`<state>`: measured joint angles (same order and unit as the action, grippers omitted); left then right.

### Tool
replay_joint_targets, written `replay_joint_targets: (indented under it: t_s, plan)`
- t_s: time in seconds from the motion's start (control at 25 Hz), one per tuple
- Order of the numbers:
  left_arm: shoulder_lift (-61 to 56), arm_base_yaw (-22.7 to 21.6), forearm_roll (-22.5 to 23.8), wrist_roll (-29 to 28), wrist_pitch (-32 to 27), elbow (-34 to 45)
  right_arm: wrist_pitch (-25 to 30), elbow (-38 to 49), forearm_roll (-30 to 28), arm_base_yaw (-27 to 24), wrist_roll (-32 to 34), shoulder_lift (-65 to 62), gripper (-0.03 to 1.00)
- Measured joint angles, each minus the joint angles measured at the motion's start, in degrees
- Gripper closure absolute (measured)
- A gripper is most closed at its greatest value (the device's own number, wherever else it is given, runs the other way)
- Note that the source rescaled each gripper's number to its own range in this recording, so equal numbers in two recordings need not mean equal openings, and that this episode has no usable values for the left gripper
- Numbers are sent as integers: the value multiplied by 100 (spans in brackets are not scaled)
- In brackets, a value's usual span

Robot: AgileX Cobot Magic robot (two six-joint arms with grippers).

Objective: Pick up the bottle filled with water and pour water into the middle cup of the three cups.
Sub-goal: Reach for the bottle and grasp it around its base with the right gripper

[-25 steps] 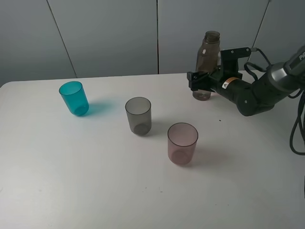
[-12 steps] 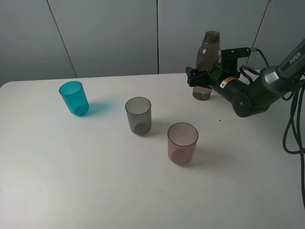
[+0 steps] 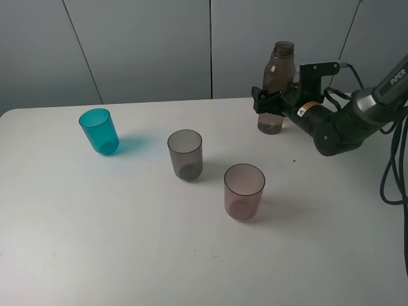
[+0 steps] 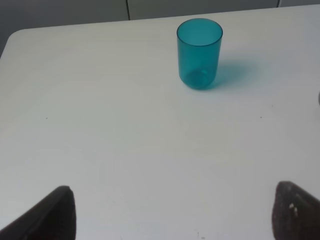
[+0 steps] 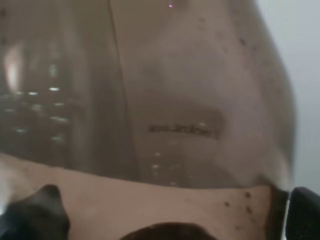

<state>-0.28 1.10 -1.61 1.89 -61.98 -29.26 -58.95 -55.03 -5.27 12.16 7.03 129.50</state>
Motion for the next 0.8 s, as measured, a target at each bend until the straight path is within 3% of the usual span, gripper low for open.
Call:
replay_joint_targets:
  t_s: [0.56,0.8]
  plan:
    - [0,0,0,0,0,0,-41,0,-345,-10,-26,0,0]
    - [0,0,0,0,0,0,-41,0,-383,-10,-26,0,17]
